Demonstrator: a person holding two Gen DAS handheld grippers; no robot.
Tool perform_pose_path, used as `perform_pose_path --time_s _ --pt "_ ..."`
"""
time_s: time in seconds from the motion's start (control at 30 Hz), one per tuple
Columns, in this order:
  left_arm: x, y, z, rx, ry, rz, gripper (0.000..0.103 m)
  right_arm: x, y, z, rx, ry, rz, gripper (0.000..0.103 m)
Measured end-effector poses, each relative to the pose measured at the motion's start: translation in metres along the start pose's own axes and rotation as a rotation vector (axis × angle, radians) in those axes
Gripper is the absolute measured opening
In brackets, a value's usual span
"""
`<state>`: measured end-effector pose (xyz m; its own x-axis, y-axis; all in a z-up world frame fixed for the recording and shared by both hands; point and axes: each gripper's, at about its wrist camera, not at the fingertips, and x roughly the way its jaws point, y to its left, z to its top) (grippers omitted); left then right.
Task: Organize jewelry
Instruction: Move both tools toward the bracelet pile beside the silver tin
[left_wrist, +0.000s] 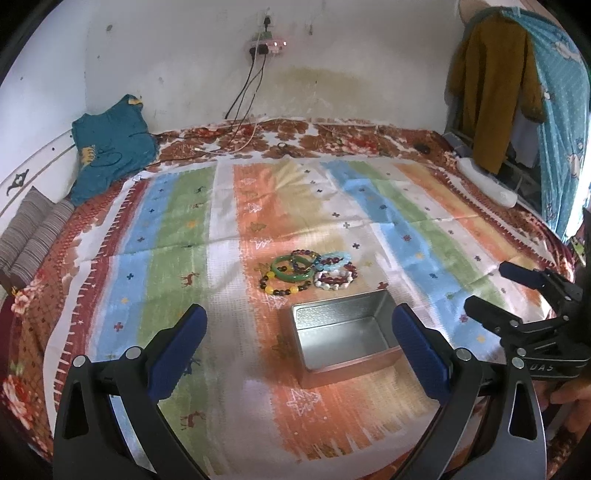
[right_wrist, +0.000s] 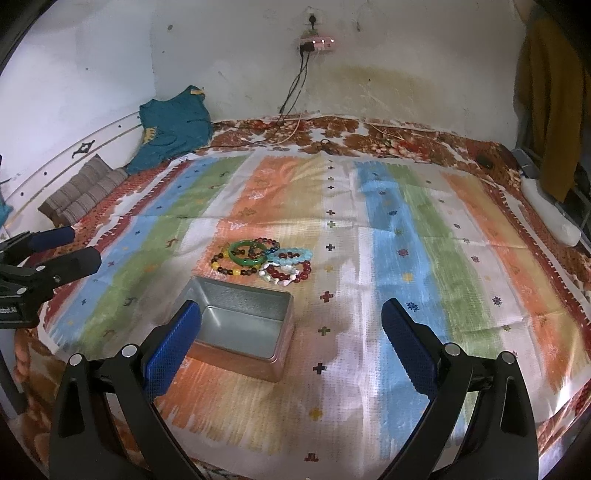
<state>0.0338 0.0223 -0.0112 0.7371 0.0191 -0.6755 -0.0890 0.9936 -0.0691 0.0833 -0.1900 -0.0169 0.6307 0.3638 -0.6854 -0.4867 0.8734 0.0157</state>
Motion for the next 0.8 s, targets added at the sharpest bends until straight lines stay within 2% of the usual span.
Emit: perform_pose_path --time_s 0.47,0.6,0.8 --pt "0.034 0.014 0.029 -0.027 0.045 0.051 0.098 0.027 -0.002 0.016 0.013 0.066 -0.018 0.099" --pt "0.044 0.015 0.037 -0.024 0.056 0.062 0.098 0.033 -0.008 0.018 0.050 0.091 0.021 0.099" --pt "0.059 0.012 0.048 -0.009 0.079 0.069 0.098 0.041 -0.011 0.024 0.060 0.106 0.016 0.099"
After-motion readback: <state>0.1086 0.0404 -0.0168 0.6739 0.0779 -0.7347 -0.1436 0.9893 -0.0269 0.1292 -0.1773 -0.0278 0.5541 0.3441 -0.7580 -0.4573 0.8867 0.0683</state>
